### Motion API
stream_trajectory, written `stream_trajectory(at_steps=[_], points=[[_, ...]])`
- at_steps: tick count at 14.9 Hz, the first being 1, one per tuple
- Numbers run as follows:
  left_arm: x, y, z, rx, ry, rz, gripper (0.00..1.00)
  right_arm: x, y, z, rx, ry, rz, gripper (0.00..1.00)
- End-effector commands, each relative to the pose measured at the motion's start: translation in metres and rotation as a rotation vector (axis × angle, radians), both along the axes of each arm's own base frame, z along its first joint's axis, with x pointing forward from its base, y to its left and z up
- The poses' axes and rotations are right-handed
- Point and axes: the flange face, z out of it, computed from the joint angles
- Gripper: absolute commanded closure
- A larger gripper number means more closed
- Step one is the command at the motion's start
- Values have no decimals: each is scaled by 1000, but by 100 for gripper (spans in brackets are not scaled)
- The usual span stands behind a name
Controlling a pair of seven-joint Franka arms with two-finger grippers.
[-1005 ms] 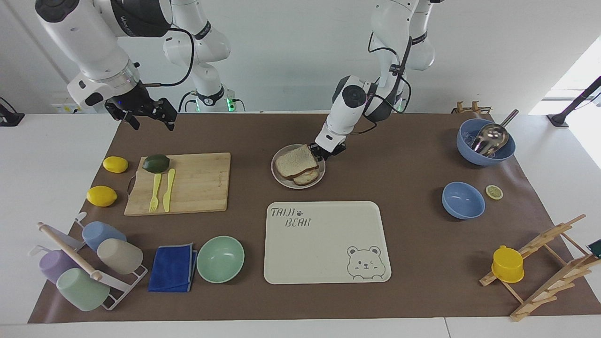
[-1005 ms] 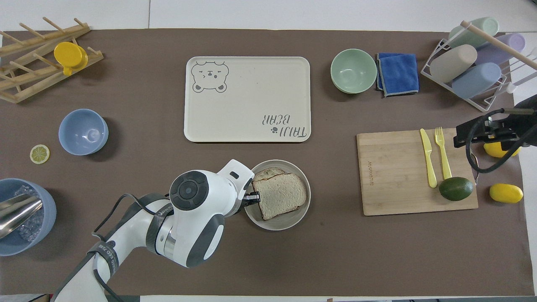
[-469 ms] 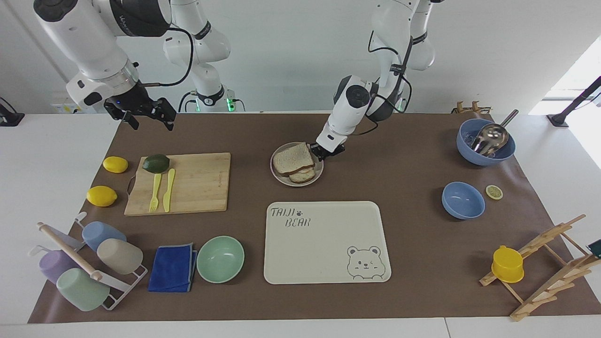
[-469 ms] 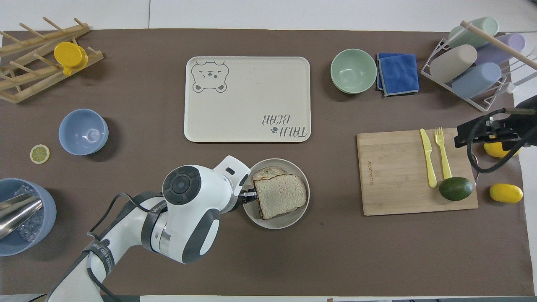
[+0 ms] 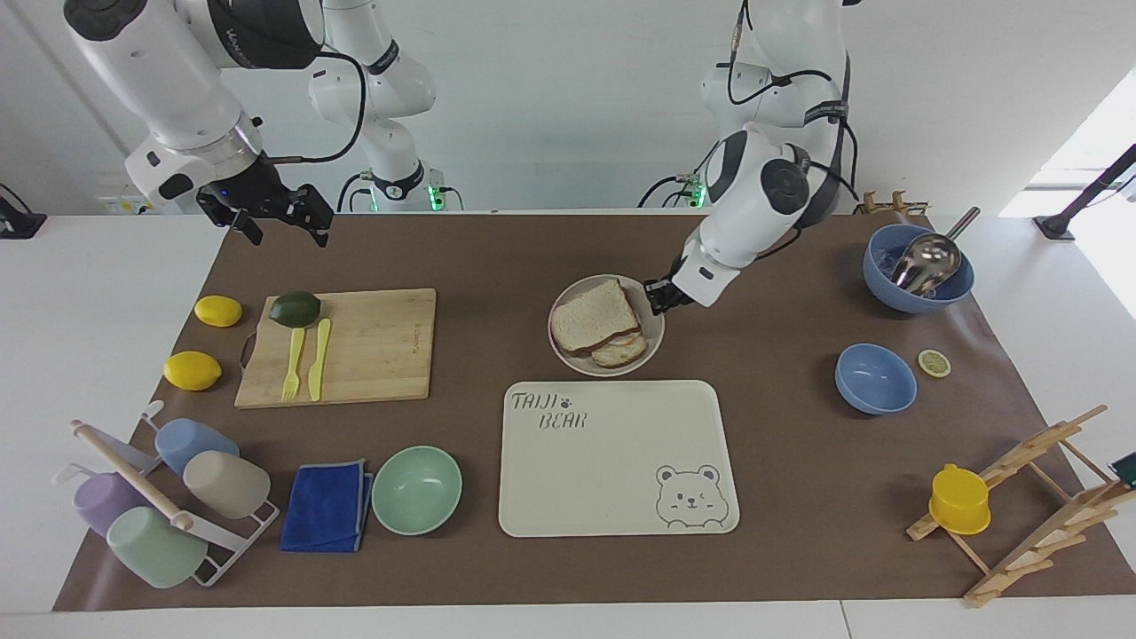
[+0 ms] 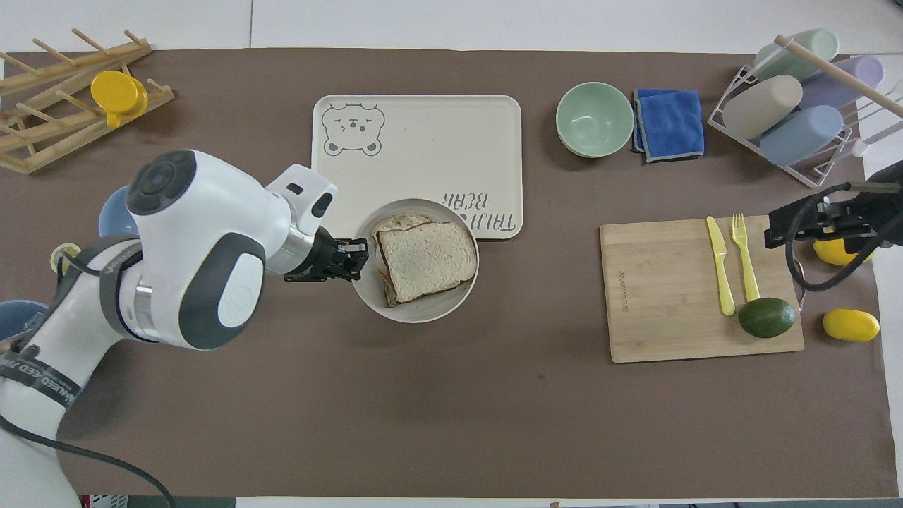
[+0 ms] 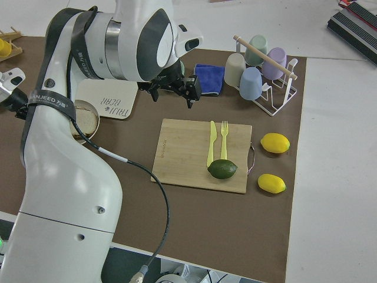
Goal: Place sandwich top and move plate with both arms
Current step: 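Slide the plate with the left gripper onto the bear tray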
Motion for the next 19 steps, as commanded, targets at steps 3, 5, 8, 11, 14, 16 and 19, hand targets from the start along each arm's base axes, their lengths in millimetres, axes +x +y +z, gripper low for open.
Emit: stream_trajectory(at_steps=[3,5,8,11,14,16,19], points=[[87,24,-1,-65,-6,42,100,-2,-2,6,8,-18,21,0],[117,33,-10,-66,21,55,100,-1,-2,7,8,-23,21,0],[165,26,-50,-67,-20,77,100,-1,0,8,8,-26,24,0],[171,24,-64,-55,-90,93,100,0,0,9,8,-36,25,0],[160,12,-82,-43,-94,79,100,0,0,9,8,-38,23,0],[155,8,-86,-42,-98,76,100,0,0,9,9,-40,23,0],[148,9,-93,-35,-115,81,100,0,-1,9,9,-40,22,0]])
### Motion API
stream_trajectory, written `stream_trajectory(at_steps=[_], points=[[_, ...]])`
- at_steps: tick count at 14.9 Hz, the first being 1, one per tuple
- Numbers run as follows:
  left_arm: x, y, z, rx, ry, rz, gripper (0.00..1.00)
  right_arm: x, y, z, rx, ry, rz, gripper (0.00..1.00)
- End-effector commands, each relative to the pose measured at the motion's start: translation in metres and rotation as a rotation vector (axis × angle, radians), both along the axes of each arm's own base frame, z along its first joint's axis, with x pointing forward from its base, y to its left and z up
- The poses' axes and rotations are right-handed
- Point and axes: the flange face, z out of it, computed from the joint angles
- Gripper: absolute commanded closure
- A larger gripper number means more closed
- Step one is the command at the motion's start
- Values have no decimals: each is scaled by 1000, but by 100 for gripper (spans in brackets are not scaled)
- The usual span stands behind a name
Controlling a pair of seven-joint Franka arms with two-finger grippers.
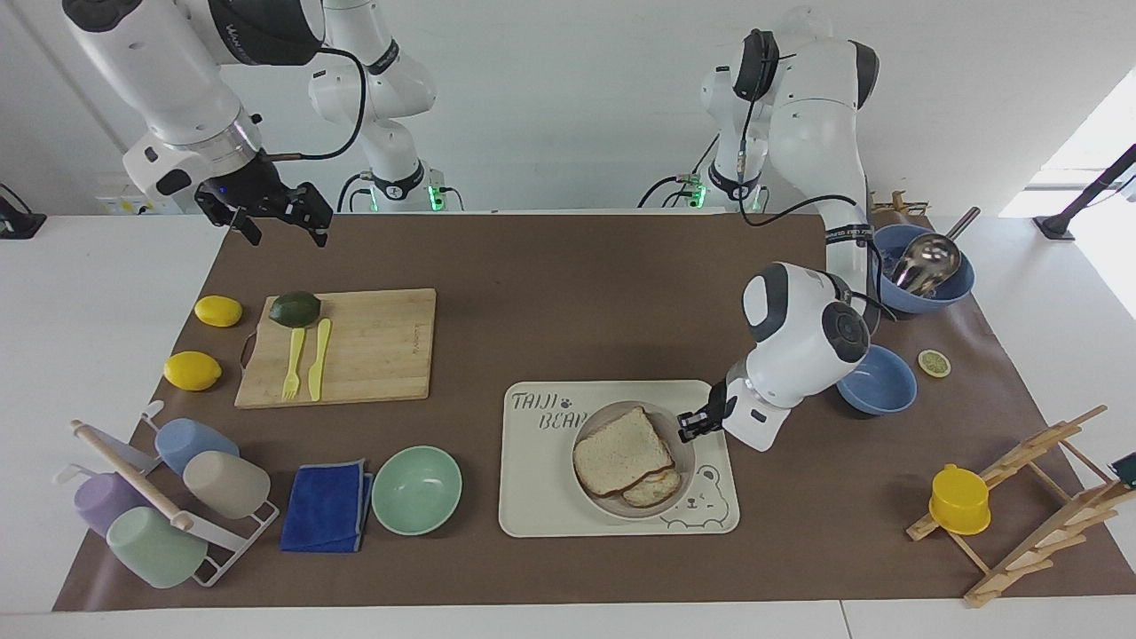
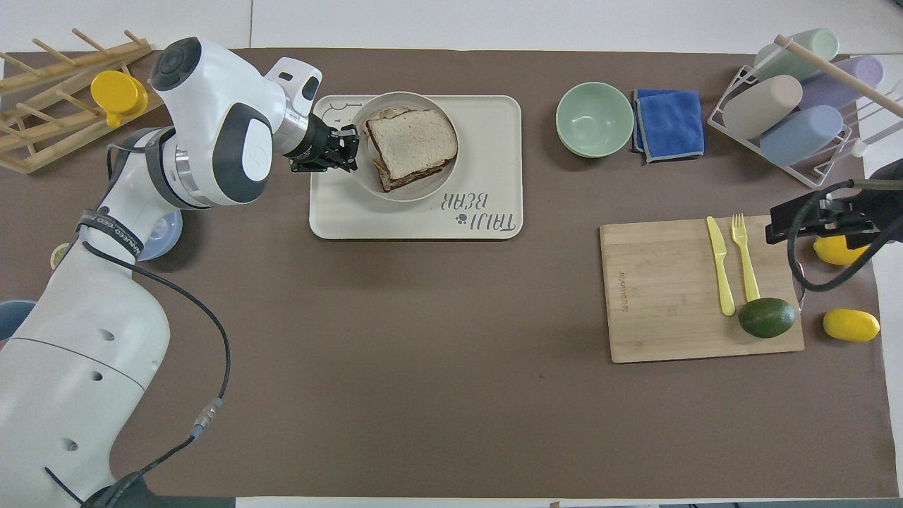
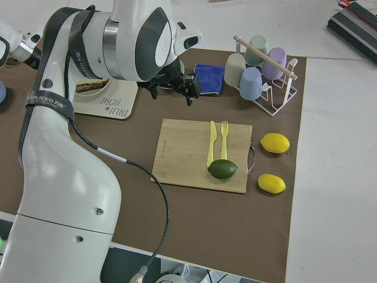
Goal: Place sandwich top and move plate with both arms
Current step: 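Slide the plate with the left gripper onto the bear tray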
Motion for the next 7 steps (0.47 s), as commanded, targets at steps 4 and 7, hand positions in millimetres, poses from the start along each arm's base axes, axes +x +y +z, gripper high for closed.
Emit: stream_trajectory(at_steps=[4,7], points=[[-9,11,6,9,-20,-24,0,-1,-1,4,10,-18,20,0],[-3,28,30,11,-8,-20,0,-1,-2,3,10,-15,20,0]])
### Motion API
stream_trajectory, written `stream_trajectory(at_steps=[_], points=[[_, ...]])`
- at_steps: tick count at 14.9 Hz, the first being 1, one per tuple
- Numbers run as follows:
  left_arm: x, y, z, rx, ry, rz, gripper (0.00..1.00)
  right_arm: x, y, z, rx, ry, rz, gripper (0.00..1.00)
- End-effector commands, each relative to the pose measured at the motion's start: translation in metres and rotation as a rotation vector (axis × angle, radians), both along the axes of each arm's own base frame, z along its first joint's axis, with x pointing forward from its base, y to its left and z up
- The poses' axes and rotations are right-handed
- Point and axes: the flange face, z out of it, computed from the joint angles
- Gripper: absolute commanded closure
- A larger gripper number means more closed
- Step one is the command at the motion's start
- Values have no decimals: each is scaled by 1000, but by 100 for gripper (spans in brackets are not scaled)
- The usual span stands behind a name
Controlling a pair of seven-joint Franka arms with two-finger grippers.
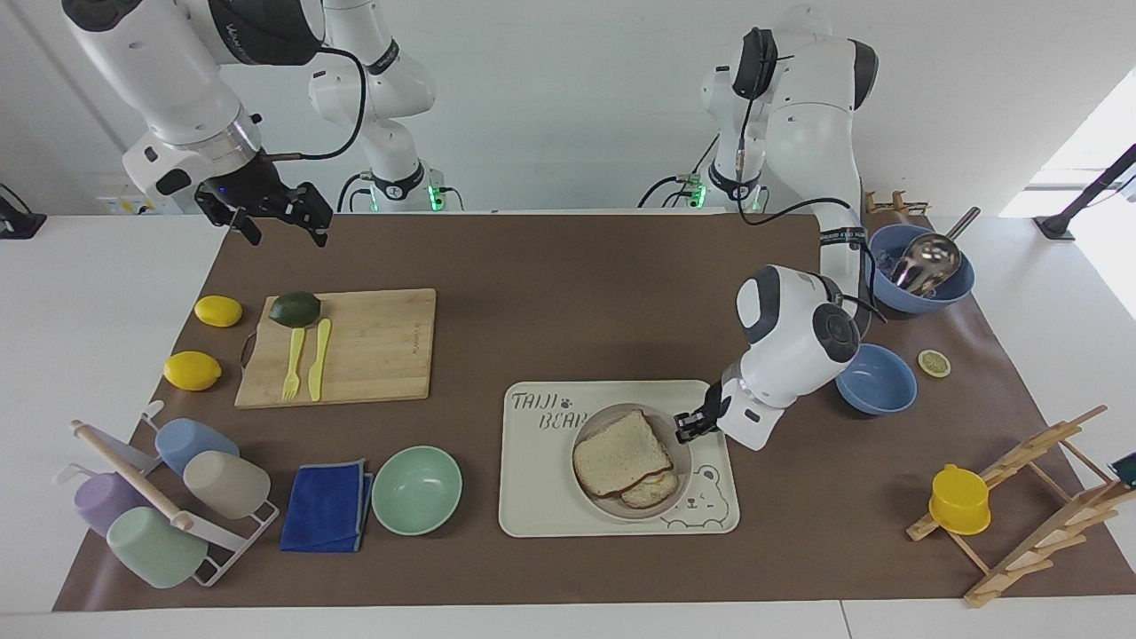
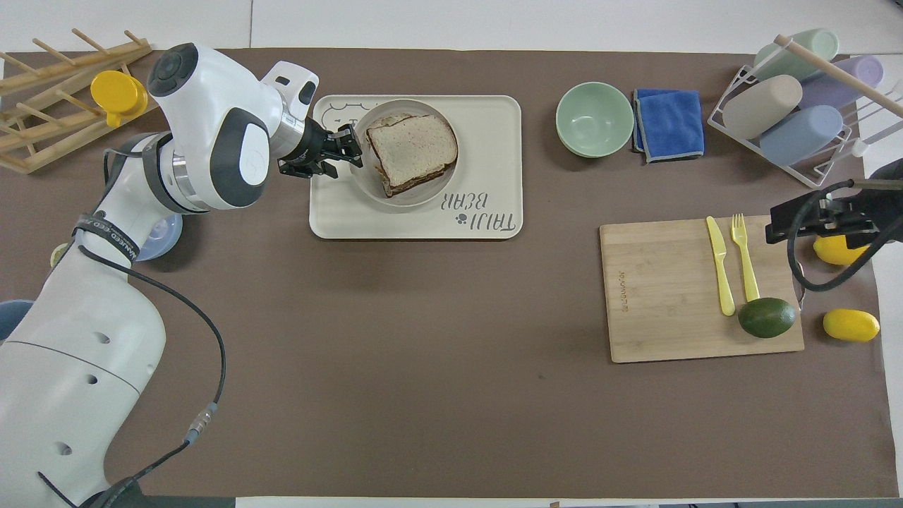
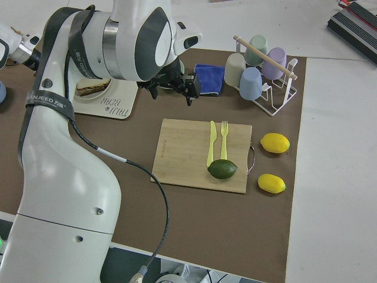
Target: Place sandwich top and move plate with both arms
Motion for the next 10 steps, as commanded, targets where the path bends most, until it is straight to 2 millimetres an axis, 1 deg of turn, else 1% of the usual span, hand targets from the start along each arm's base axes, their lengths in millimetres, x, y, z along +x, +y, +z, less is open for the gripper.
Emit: stream_trajectory(at_steps=[1,3,5,6,7,8,10], points=[[0,33,41,17,-15,-1,0,-1,-1,3,10,-15,21,0],[-3,57,77,54,-38,-1,0,-1,-1,3,10,-16,21,0],[-11,86,121,133,-64,-10,0,-1,-2,3,9,-16,20,0],[-17,95,143,188,-90,-28,0,-1,-2,4,9,-18,20,0],[-23,100,160,225,-106,-39,0,-1,-2,4,7,-16,23,0],[-28,113,176,256,-104,-36,0,-1,-3,3,6,-15,21,0],[-49,130,217,274,-100,-32,0,-1,-4,3,1,-14,20,0]])
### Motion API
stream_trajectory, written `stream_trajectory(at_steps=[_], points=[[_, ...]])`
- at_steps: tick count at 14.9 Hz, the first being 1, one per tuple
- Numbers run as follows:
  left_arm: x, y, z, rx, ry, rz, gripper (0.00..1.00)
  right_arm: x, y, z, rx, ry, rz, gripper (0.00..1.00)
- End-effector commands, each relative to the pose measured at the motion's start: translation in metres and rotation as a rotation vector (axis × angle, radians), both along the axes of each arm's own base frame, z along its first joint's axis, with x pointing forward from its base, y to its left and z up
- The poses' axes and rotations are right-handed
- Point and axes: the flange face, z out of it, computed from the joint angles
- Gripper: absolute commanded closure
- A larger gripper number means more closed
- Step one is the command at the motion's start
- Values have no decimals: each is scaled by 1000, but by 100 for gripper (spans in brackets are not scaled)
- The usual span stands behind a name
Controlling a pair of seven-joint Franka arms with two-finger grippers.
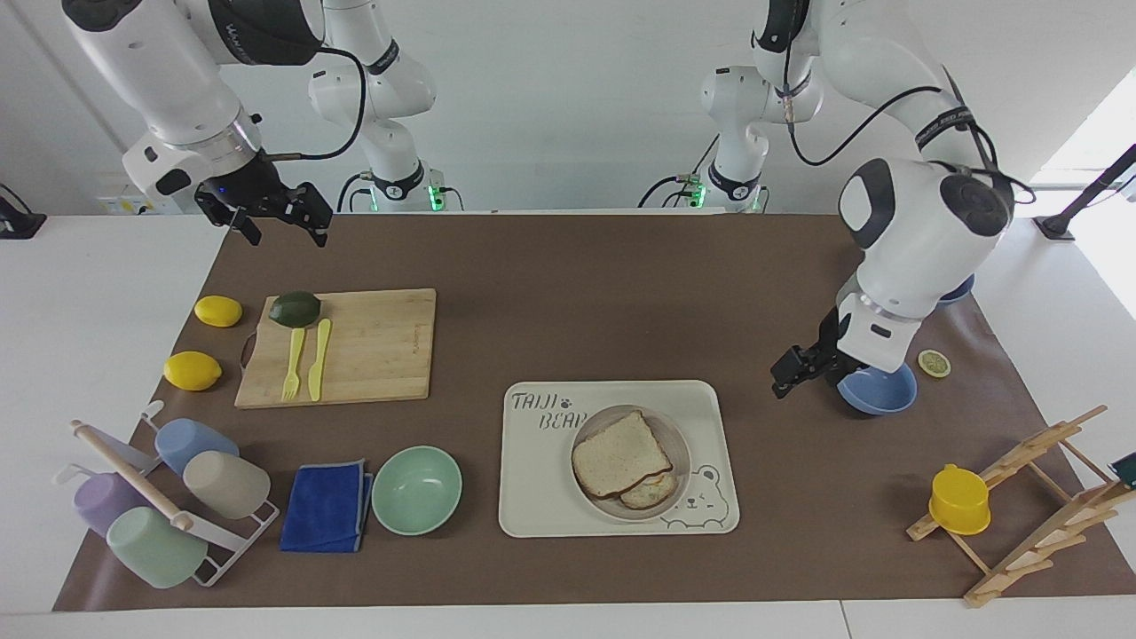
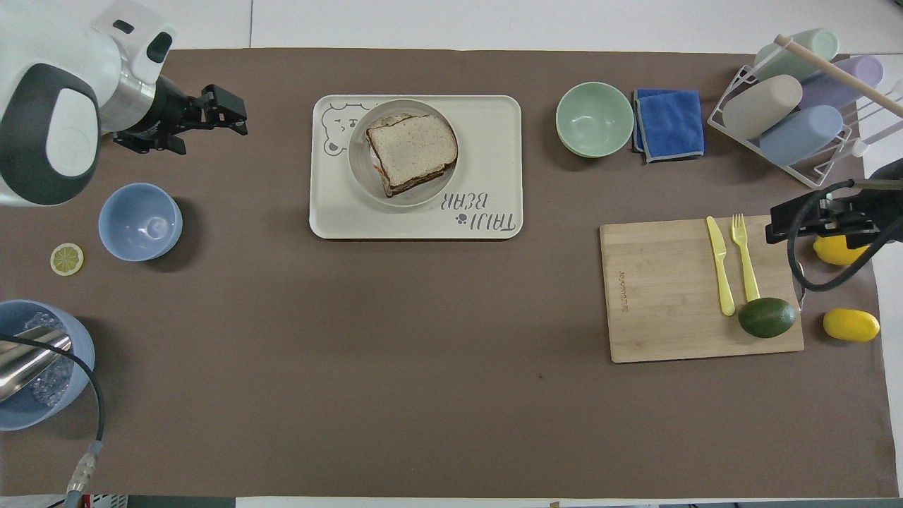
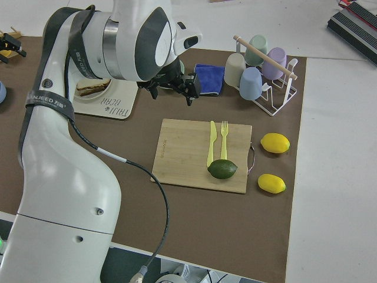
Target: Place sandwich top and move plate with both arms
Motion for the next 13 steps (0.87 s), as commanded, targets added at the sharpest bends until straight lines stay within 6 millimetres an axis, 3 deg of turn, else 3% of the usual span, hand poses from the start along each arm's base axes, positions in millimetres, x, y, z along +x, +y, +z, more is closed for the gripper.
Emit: stream_trajectory(at_steps=[1,3,6,11,13], points=[[-35,27,48,38,28,-17,0,-1,-5,3,-5,-16,19,0],[-61,35,73,60,69,-102,0,-1,-8,3,-53,-13,27,0],[-91,38,84,77,130,-128,0,-4,-8,1,-61,-5,32,0],[-138,38,52,82,205,-139,0,-9,-15,-2,-60,9,22,0],[-142,38,41,82,196,-133,0,-10,-15,-3,-60,14,22,0]])
